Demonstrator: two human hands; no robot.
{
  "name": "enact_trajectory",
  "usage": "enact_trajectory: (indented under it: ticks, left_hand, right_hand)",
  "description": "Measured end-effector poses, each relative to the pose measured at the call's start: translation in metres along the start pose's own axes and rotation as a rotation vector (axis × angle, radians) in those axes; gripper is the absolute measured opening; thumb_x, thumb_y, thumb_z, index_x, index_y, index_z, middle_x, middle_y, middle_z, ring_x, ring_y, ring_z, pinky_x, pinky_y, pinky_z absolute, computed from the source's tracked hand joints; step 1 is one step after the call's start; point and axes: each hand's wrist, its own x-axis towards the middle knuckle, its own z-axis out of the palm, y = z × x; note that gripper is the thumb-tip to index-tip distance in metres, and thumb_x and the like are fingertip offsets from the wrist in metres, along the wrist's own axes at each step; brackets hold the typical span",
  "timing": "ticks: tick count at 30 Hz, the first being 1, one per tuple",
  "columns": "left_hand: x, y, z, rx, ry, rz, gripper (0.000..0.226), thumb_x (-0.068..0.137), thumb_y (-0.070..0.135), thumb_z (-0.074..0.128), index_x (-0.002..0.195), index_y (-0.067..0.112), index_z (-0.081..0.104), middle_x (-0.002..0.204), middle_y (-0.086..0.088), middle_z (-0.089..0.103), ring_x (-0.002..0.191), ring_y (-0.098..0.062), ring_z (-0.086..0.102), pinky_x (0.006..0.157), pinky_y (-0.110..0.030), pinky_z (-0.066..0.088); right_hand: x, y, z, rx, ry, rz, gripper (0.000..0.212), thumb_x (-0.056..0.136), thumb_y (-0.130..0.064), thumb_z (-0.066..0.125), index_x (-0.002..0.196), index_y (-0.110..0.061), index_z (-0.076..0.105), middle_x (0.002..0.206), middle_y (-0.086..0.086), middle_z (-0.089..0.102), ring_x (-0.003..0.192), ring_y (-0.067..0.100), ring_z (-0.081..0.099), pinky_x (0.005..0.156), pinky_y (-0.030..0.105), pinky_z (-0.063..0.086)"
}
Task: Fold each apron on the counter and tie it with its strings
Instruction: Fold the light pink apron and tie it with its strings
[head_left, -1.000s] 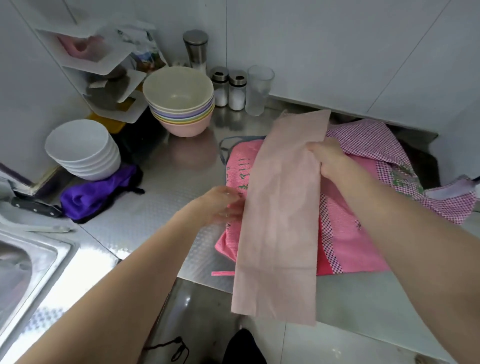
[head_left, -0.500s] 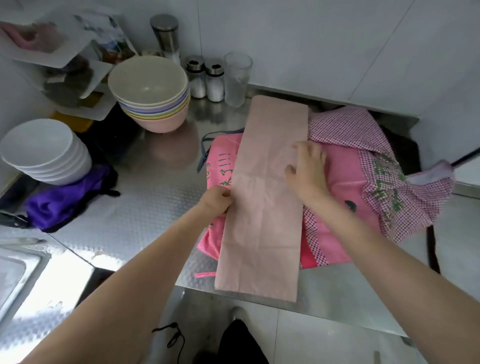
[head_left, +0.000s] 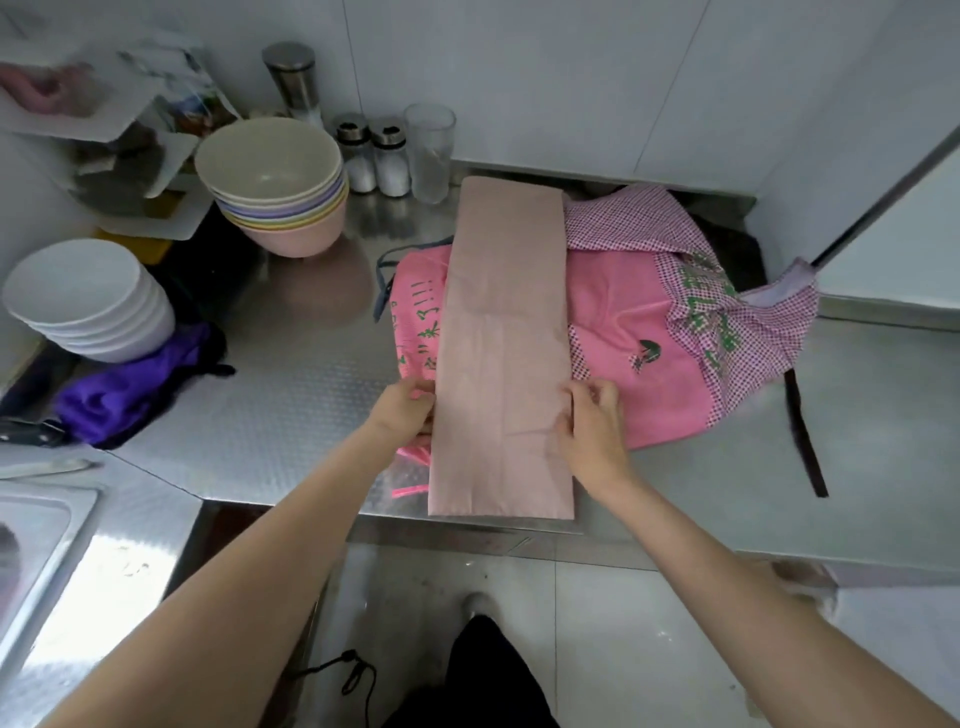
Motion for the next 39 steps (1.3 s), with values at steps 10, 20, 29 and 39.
enact_trajectory:
  ticks: [10,20,29,39]
  left_hand:
    - [-0.021,-0.016,0.000,0.324,0.106,0.089,0.038,0.081,-0.003,0.057,0.118,0.005,0.056,0.103,-0.023,0.067,0.097,-0.036,0.064,0.086,-0.044,0.053]
    - [-0.030,-0.025,-0.007,0.182,-0.011,0.173,0.042,0.084,-0.015,0.039,0.075,0.020,0.061,0.072,-0.005,0.053,0.068,-0.023,0.048,0.066,-0.033,0.045]
    - [-0.039,-0.017,-0.018,-0.076,-0.214,-0.099,0.036,0.093,-0.013,0.032,0.103,0.002,0.064,0.085,-0.010,0.062,0.069,-0.016,0.058,0.057,-0.017,0.056]
    - [-0.037,-0.028,-0.012,-0.130,-0.108,0.052,0.016,0.091,0.008,0.057,0.080,0.006,0.069,0.070,-0.004,0.061,0.057,-0.009,0.050,0.052,-0.011,0.048]
  right_hand:
    - [-0.014,-0.002,0.009,0.079,-0.234,0.097,0.040,0.085,0.007,0.046,0.121,-0.012,0.047,0.123,0.010,0.048,0.111,0.024,0.049,0.086,0.023,0.035]
    - [-0.039,0.018,-0.008,0.767,-0.377,0.300,0.060,0.082,0.027,0.021,0.121,-0.002,0.057,0.119,0.020,0.060,0.082,0.017,0.061,0.055,0.015,0.049]
    - [-0.036,0.026,0.002,0.700,-0.377,0.204,0.045,0.086,0.020,0.046,0.124,-0.003,0.056,0.108,0.009,0.064,0.095,0.017,0.063,0.073,0.011,0.052]
    - [-0.026,0.018,0.004,0.559,-0.229,0.250,0.017,0.089,-0.010,0.061,0.073,-0.016,0.058,0.064,-0.001,0.055,0.053,0.012,0.049,0.044,0.018,0.042]
